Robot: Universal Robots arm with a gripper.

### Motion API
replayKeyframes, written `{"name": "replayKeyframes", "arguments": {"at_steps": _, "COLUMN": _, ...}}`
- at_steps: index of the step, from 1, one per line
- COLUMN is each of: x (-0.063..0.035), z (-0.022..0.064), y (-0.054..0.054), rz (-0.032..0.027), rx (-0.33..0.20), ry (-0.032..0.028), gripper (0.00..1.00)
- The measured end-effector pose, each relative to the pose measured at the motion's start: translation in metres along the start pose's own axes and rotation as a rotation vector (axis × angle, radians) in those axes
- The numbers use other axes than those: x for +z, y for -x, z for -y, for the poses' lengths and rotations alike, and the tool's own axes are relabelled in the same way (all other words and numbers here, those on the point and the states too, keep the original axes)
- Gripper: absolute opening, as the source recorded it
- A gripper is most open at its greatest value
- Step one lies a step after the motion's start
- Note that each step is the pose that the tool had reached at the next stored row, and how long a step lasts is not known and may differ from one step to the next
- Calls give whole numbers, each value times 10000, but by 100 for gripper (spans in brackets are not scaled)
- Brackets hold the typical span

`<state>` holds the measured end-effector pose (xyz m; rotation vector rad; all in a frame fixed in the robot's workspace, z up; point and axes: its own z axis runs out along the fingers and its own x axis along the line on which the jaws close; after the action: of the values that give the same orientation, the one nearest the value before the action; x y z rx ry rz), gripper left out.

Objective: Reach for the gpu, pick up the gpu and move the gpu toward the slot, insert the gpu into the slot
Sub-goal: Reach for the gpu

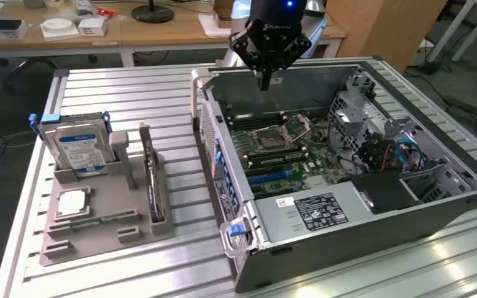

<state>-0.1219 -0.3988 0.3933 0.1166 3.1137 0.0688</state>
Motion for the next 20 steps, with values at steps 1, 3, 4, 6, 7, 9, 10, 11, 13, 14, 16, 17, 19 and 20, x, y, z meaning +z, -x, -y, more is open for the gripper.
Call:
{"name": "replayKeyframes", "arguments": {"at_steps": 1, "x": 0, "z": 0, "y": 0, "rz": 0, "rx": 0, "ry": 0, "gripper": 10}}
{"name": "replayKeyframes", "arguments": {"at_steps": 3, "x": 0, "z": 0, "y": 0, "rz": 0, "rx": 0, "ry": 1, "gripper": 10}}
{"name": "replayKeyframes", "arguments": {"at_steps": 4, "x": 0, "z": 0, "y": 0, "rz": 0, "rx": 0, "ry": 0, "gripper": 10}}
{"name": "replayKeyframes", "arguments": {"at_steps": 6, "x": 0, "z": 0, "y": -6, "rz": 1, "rx": 1, "ry": 1, "gripper": 10}}
{"name": "replayKeyframes", "arguments": {"at_steps": 7, "x": 0, "z": 1, "y": -12, "rz": 0, "rx": 0, "ry": 1, "gripper": 10}}
{"name": "replayKeyframes", "arguments": {"at_steps": 9, "x": -1, "z": 2, "y": -26, "rz": 0, "rx": 0, "ry": 0, "gripper": 10}}
{"name": "replayKeyframes", "arguments": {"at_steps": 10, "x": -1, "z": 3, "y": -34, "rz": 1, "rx": 0, "ry": 0, "gripper": 10}}
{"name": "replayKeyframes", "arguments": {"at_steps": 11, "x": -1, "z": 3, "y": -43, "rz": 0, "rx": 0, "ry": 0, "gripper": 10}}
{"name": "replayKeyframes", "arguments": {"at_steps": 13, "x": -2, "z": 4, "y": -59, "rz": 0, "rx": 0, "ry": 0, "gripper": 10}}
{"name": "replayKeyframes", "arguments": {"at_steps": 14, "x": -2, "z": 5, "y": -68, "rz": 0, "rx": 0, "ry": 0, "gripper": 10}}
{"name": "replayKeyframes", "arguments": {"at_steps": 16, "x": -2, "z": 6, "y": -86, "rz": 0, "rx": 0, "ry": 0, "gripper": 10}}
{"name": "replayKeyframes", "arguments": {"at_steps": 17, "x": -3, "z": 7, "y": -95, "rz": 0, "rx": 0, "ry": 0, "gripper": 10}}
{"name": "replayKeyframes", "arguments": {"at_steps": 19, "x": -3, "z": 9, "y": -115, "rz": -1, "rx": -1, "ry": 0, "gripper": 10}}
{"name": "replayKeyframes", "arguments": {"at_steps": 20, "x": -4, "z": 10, "y": -125, "rz": 0, "rx": -1, "ry": -1, "gripper": 10}}
